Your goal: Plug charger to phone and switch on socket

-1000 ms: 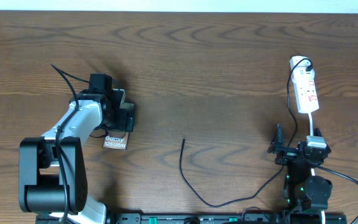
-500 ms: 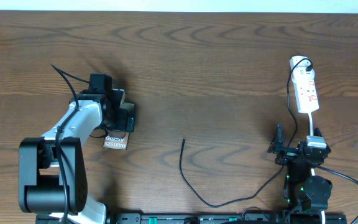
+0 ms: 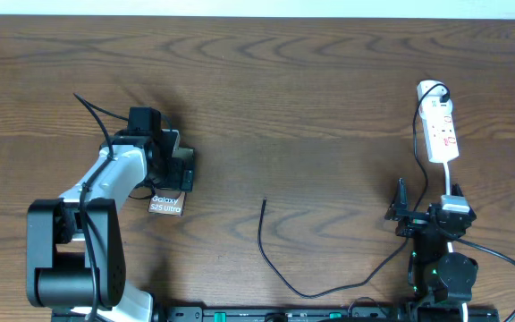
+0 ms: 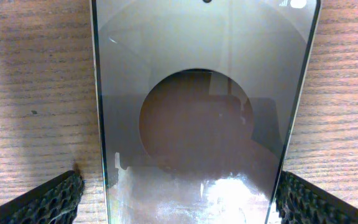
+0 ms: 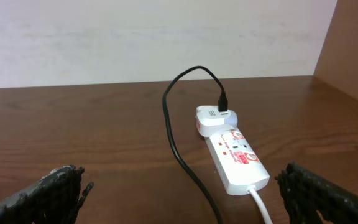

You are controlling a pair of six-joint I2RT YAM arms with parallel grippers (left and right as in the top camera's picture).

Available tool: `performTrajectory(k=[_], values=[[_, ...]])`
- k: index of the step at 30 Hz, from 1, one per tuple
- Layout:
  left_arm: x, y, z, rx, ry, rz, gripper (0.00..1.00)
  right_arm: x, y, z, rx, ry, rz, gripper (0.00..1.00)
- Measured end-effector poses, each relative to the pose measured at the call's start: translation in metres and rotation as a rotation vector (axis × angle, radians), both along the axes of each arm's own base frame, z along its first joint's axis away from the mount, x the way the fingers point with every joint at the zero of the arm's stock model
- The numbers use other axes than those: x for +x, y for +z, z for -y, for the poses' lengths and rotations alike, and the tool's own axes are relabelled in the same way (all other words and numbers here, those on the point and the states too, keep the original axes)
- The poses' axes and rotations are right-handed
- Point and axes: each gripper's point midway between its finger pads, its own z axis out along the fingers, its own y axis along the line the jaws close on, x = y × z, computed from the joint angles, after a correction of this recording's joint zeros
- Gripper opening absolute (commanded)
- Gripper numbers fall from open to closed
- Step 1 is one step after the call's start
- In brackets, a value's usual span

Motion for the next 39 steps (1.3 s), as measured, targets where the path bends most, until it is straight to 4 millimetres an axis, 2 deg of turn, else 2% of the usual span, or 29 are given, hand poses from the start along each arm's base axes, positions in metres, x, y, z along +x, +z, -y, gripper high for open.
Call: performTrajectory(k=[23, 32, 39], values=[[-0.001, -0.003, -0.006, 0.049, 0.005, -0.010, 0.98, 0.000, 0.000, 0.000, 0.000, 0.000, 0.000, 0.99], [-0.003, -0.004, 0.005, 0.056, -0.032, -0.012, 0.98, 0.000, 0.000, 0.000, 0.000, 0.000, 0.000, 0.99], [-0.002, -0.004, 0.006, 0.056, -0.035, -0.012, 0.98, 0.000, 0.000, 0.000, 0.000, 0.000, 0.000, 0.99]])
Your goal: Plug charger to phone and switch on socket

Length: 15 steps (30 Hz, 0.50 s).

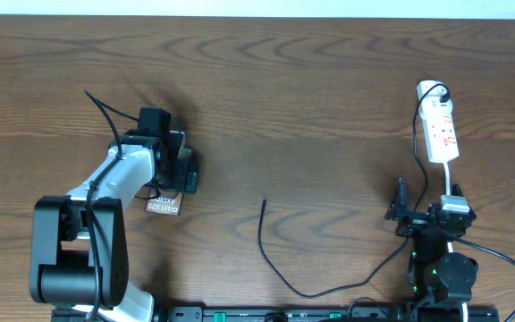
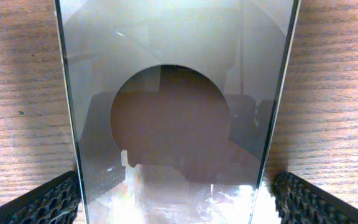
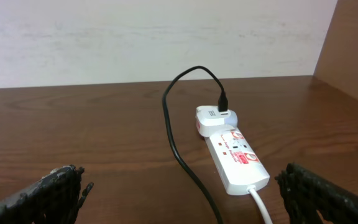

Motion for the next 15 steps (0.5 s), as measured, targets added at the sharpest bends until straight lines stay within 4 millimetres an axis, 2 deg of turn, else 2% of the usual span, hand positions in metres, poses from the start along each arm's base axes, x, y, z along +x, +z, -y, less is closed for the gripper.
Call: performTrajectory(k=[15], values=[[-0.0003, 0.0000, -0.0001, 0.001, 0.000, -0.001, 0.99, 0.0000, -0.0001, 0.0000, 0.000, 0.000, 0.000, 0.99]])
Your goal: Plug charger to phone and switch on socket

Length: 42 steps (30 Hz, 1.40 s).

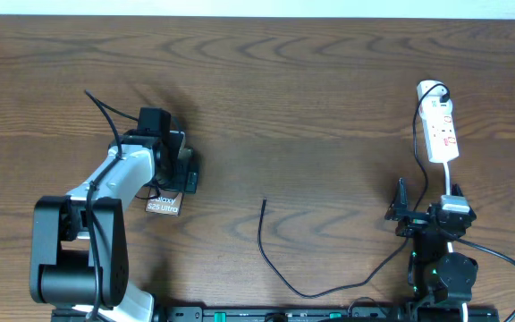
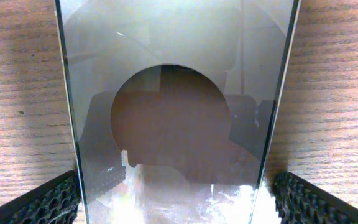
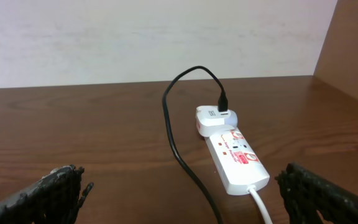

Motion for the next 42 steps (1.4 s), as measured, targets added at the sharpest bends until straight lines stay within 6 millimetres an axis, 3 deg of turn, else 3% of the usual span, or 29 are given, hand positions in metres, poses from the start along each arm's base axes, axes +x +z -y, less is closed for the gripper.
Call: performTrajectory(k=[4, 21, 26, 30, 34, 40, 42], values=[[-0.0002, 0.0000, -0.0001, 0.000, 0.002, -0.001, 0.85, 0.0000, 0.0001, 0.0000, 0.000, 0.000, 0.000, 0.99], [-0.0015, -0.0002, 0.0008, 0.002, -0.004, -0.006, 0.78, 0.0000, 0.0000, -0.0001, 0.000, 0.000, 0.000, 0.99], [-0.0013, 0.0004, 0.0010, 0.003, -0.005, -0.004, 0.54, 0.0000, 0.0000, 0.0000, 0.000, 0.000, 0.000, 0.99], [-0.0008, 0.0017, 0.0011, 0.006, -0.008, -0.001, 0.28, 0.0000, 0.0000, 0.0000, 0.000, 0.000, 0.000, 0.99], [-0.0005, 0.0019, 0.0004, 0.011, -0.010, 0.001, 0.10, 0.0000, 0.0000, -0.0001, 0.000, 0.000, 0.000, 0.99], [-0.0004, 0.0019, 0.0004, 0.012, -0.010, 0.001, 0.08, 0.0000, 0.0001, -0.0001, 0.000, 0.000, 0.000, 0.99], [-0.0003, 0.0019, 0.0004, 0.012, -0.010, 0.002, 0.17, 0.0000, 0.0001, -0.0001, 0.000, 0.000, 0.000, 0.99]])
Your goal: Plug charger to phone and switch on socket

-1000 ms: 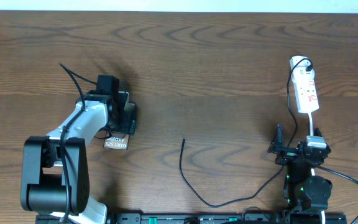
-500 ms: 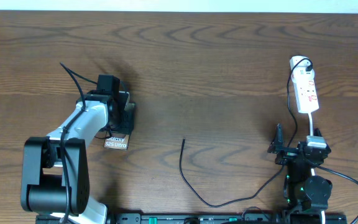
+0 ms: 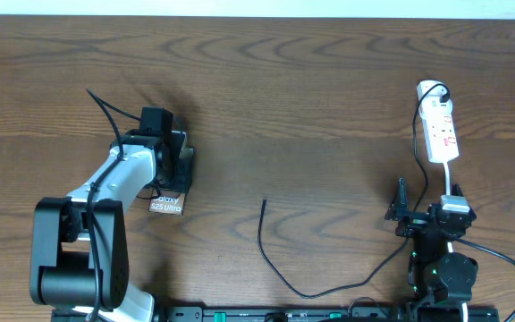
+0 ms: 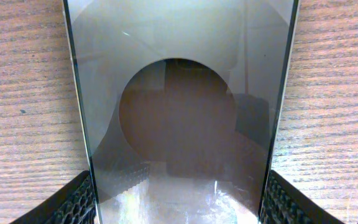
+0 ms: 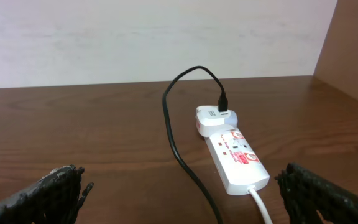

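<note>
A phone [image 4: 178, 93] lies flat on the table, screen up, filling the left wrist view. My left gripper [image 4: 178, 202] is down over it, and its black fingers [image 4: 79, 202] press against both long edges, so it is shut on the phone. From overhead only the phone's labelled end [image 3: 168, 205] shows below the left gripper [image 3: 172, 172]. The black charger cable [image 3: 280, 268] has its free tip [image 3: 265, 202] on the table's middle and runs right to the white charger [image 3: 431, 88] in the white power strip [image 3: 442, 131]. My right gripper [image 3: 426, 219] stands open, near the front edge.
In the right wrist view the power strip [image 5: 237, 158] and charger [image 5: 212, 118] lie ahead on the table, with the cable [image 5: 178, 149] curving toward me. A pale wall rises behind the table. A white lead [image 3: 452, 179] leaves the strip toward the right arm.
My left gripper's fingers stood a little off the phone's edges and now press on both of them. The phone's labelled end has shifted slightly to the right. My right arm has not moved.
At first my left gripper was open over the phone, which sat off-centre between the fingers. Then the gripper was centred on it, fingers still apart from its edges, and stayed so. Now the fingers grip the phone's sides. The cable and right arm kept still.
</note>
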You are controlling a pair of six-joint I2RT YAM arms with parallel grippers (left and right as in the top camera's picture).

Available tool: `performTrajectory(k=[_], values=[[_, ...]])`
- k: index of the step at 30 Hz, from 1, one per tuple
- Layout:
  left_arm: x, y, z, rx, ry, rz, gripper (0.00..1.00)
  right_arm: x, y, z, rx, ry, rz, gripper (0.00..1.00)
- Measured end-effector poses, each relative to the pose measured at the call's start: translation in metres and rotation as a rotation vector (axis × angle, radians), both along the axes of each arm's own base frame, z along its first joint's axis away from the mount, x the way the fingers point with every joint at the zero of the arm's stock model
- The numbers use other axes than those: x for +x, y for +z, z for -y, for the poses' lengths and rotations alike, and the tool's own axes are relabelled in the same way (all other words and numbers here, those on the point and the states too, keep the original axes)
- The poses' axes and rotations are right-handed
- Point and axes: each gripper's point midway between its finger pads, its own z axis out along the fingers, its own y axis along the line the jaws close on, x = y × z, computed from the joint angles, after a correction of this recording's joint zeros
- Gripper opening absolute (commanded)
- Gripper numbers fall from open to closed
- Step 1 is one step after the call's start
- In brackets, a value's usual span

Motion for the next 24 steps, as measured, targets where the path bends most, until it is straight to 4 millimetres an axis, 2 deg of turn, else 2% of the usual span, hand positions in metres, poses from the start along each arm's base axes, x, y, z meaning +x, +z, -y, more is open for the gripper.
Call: performTrajectory(k=[3, 12, 14, 17, 24], values=[[0.0000, 0.0000, -0.0001, 0.000, 0.000, 0.000, 0.43, 0.0000, -0.0001, 0.0000, 0.000, 0.000, 0.000, 0.99], [0.0000, 0.0000, -0.0004, 0.002, 0.000, 0.000, 0.44, 0.0000, 0.0000, 0.0000, 0.000, 0.000, 0.000, 0.99], [0.0001, -0.0001, -0.0004, 0.002, 0.000, 0.000, 0.25, 0.0000, -0.0001, 0.0000, 0.000, 0.000, 0.000, 0.99], [0.0001, -0.0001, -0.0004, 0.002, 0.000, 0.000, 0.08, 0.0000, -0.0001, 0.0000, 0.000, 0.000, 0.000, 0.99], [0.0000, -0.0002, -0.0004, 0.002, 0.001, 0.000, 0.08, 0.0000, -0.0001, 0.0001, 0.000, 0.000, 0.000, 0.99]])
